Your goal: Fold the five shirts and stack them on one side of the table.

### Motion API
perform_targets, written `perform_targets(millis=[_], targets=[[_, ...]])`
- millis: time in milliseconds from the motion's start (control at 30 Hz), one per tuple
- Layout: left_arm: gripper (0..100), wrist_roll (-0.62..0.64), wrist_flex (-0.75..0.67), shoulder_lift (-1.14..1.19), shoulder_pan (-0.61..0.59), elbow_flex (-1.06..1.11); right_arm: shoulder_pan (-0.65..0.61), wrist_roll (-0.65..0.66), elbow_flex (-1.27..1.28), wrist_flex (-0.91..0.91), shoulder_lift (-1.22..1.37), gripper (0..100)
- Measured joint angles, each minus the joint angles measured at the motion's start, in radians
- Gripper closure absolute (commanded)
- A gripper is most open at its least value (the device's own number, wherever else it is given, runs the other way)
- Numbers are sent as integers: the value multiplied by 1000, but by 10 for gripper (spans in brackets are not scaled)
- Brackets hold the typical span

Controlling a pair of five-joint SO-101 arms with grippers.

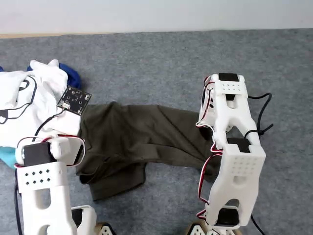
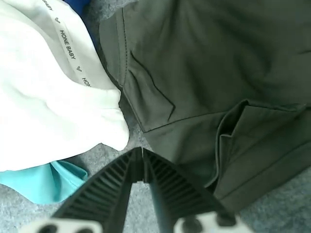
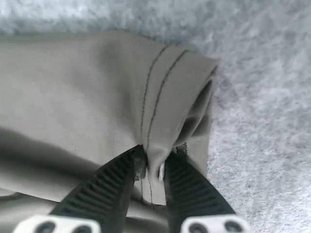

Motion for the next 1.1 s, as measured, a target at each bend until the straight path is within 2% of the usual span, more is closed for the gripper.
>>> perform_targets(millis=[133, 300, 1100], targets=[[995, 0, 0, 0, 0, 0, 0, 0, 0, 0, 0, 939], [995, 0, 0, 0, 0, 0, 0, 0, 0, 20, 0, 883], [995, 0, 0, 0, 0, 49, 0, 0, 0, 28, -55, 887]])
